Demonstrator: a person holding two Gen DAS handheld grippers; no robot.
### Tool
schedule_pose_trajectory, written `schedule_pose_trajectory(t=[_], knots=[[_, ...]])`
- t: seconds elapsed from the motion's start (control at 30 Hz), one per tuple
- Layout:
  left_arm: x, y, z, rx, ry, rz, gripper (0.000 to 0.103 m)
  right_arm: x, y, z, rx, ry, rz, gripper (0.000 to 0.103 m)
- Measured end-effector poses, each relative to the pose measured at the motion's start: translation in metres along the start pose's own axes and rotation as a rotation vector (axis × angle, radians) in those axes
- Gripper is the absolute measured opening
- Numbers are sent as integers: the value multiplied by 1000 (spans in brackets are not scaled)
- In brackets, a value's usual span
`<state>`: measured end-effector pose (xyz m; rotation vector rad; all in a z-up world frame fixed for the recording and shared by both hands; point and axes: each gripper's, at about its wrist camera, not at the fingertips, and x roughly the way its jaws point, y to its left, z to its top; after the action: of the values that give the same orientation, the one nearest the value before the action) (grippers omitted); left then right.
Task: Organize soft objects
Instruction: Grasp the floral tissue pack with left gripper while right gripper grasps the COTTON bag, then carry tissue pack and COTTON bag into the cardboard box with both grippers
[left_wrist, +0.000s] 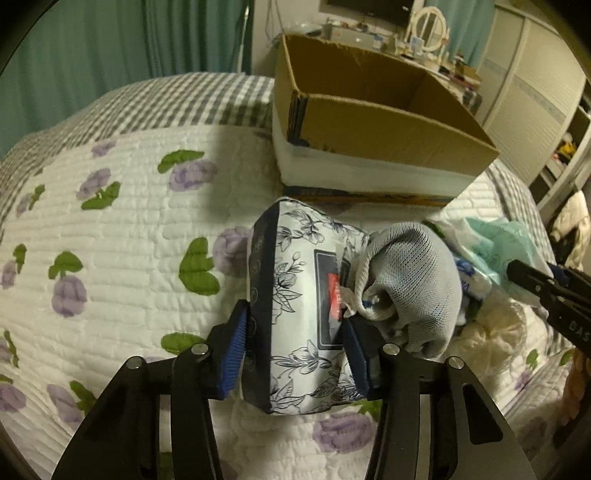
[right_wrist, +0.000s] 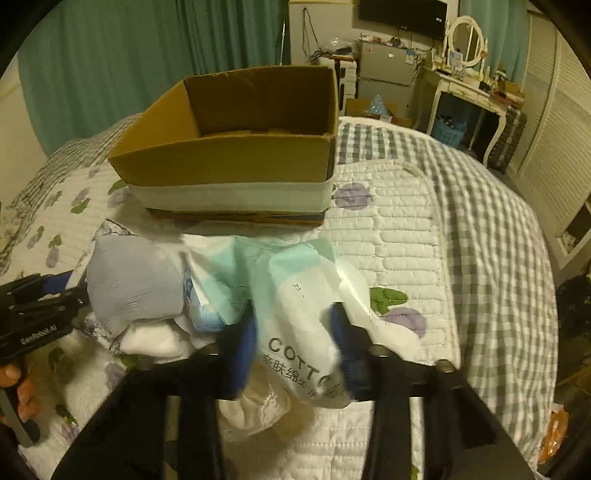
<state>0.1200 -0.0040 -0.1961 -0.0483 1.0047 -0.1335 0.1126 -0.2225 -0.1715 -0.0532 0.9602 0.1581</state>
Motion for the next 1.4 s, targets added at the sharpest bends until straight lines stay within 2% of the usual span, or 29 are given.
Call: schedule_pose_trajectory(t=[0.13,0.33,0.63,1.07,1.3,1.4], knots=[[-13,0,-2,3,-22,30,45,-21,1,-1,5,-40,7,24],[-41,5,-3,15,-79,48,43,-60,3,-3,15,-100,-4,24],[-96,12,-13,6,-180,67,42,-119,23,-12,8,-186,24,21],[-190,7,-19,24,-359,31,42,-214,50,-8,-27,-382,10,21],[-237,-4,-7,39,-463,5,40,-259,55,-1,-15,-502,12,21],[-241,-7,2,34,-471,8,39,-262,54,5,-21,-509,11,21]])
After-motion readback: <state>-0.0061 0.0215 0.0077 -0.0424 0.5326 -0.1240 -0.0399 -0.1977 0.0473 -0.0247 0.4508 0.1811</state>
